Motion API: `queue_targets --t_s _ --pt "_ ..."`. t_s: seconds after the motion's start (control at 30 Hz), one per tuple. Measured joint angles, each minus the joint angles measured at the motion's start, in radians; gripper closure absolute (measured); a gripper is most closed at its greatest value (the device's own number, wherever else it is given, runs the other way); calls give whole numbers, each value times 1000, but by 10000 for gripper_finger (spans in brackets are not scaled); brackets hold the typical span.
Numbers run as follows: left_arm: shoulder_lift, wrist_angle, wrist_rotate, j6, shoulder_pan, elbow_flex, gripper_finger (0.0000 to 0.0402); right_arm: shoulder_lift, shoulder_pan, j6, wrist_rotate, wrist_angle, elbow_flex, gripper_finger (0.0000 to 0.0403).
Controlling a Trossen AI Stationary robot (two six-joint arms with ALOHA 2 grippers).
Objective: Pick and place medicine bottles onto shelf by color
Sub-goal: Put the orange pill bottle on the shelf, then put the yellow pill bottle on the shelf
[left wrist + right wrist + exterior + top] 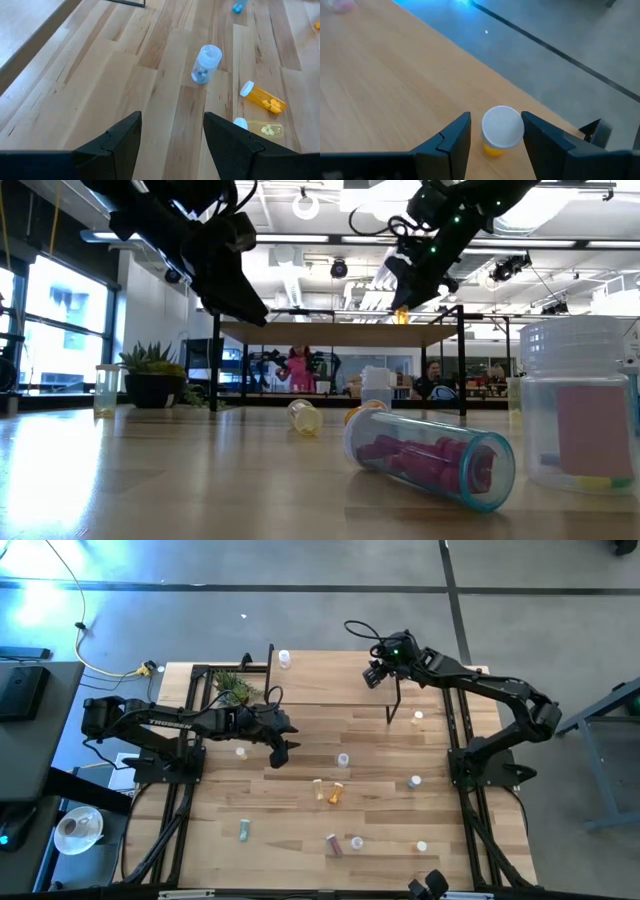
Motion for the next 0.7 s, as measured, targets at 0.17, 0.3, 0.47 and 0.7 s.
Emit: queue_targets --t_s 0.17,0.3,0.47,0.7 --pt "-17 -45 0 -1 0 0 197 -55 1 0 0 -3 0 238" --pt "-53 -94 0 -27 0 0 197 -106 1 -3 0 -16 0 238" --pt "-130 -194 -5 -63 -24 0 197 -168 26 -32 1 -41 0 238" --pt "-236 -345 -4 -186 -106 0 197 -216 97 -45 -5 -80 0 238"
